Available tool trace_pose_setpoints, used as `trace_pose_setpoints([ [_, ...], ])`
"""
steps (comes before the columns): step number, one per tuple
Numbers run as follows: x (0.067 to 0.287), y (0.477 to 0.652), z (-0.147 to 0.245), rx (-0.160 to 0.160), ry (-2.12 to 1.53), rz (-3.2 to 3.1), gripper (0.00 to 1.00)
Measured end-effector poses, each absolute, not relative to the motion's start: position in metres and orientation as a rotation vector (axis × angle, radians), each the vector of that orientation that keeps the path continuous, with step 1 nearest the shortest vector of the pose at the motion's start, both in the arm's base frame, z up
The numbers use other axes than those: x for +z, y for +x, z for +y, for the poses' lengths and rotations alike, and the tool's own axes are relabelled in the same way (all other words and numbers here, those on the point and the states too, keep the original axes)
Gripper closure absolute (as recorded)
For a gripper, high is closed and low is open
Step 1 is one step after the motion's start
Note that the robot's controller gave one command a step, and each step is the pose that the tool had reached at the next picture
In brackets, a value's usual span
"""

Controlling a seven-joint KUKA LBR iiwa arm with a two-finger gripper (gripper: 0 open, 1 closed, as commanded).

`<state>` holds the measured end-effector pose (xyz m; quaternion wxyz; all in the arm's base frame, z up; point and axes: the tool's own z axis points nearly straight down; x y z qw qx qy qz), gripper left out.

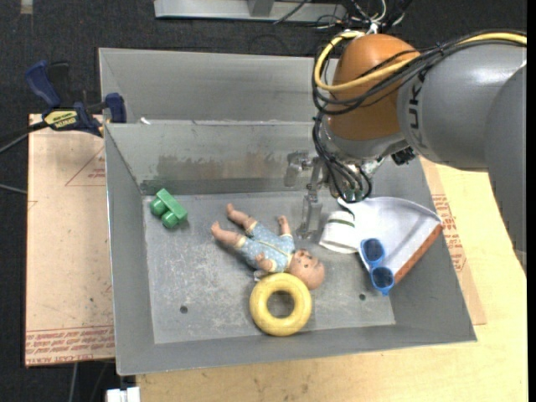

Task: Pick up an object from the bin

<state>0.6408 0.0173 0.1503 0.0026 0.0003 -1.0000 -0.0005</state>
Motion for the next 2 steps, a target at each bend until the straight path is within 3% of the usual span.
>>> trace_pose_setpoints([
  [1,0.156,0.642,0.017,-0.002,0.000,-3.144,0.00],
  [2,0.108,0.637,-0.037,-0.003,0.099,-3.145,0.00],
])
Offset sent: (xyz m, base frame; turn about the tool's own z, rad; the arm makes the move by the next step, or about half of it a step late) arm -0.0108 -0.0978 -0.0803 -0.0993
